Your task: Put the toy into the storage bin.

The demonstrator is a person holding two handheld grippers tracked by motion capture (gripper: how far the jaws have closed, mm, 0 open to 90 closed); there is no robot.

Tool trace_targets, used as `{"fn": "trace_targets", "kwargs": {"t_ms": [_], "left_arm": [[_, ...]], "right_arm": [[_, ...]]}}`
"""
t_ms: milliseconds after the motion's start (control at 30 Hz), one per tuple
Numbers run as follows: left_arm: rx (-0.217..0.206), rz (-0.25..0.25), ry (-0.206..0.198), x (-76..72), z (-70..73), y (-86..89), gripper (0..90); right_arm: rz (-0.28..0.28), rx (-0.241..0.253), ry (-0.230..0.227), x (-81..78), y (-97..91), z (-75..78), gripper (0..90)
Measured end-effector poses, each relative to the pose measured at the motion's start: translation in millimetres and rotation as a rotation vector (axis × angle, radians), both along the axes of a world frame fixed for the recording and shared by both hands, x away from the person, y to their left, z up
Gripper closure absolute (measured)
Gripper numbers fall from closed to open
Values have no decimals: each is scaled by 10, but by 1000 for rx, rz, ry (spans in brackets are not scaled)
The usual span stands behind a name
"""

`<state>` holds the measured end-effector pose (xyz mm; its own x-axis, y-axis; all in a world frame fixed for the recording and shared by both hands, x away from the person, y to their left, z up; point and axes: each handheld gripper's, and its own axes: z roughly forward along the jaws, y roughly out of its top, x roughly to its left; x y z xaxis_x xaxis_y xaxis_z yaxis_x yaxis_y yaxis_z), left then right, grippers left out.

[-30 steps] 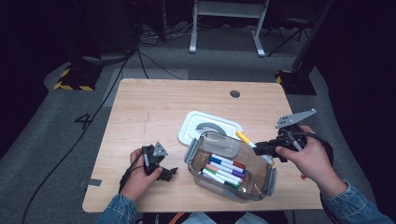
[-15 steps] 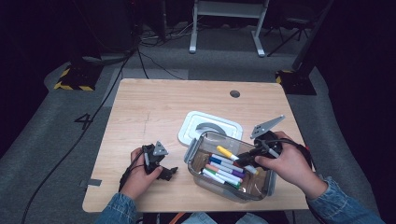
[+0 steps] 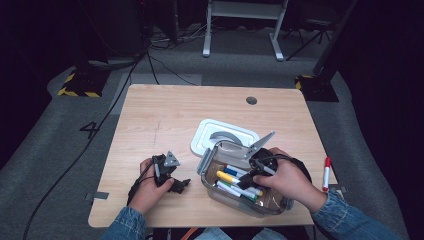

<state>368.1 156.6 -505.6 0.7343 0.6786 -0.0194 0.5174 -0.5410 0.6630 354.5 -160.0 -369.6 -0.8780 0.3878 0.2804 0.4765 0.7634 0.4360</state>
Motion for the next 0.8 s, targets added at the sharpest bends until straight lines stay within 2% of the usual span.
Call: {"fn": "trace_targets", "kwargs": {"t_ms": [100,267,533,567,800], "left_arm": [[0,0,0,0,0,0,0],[1,-1,0,1,1,1,0],[-2,1,3,-1,0,-1,0],[-2,1,3,-1,0,-1,0],[-1,0,3,-1,0,-1,0]], "right_arm": [[8,-8,7,18,37,-40,770],[26,-53,35,46,136,-175,770],[32,-114,94,68,184,-369,769],[36,-131,99,67,192,-382,770],[29,-154,105,58,218,-398,768]]}}
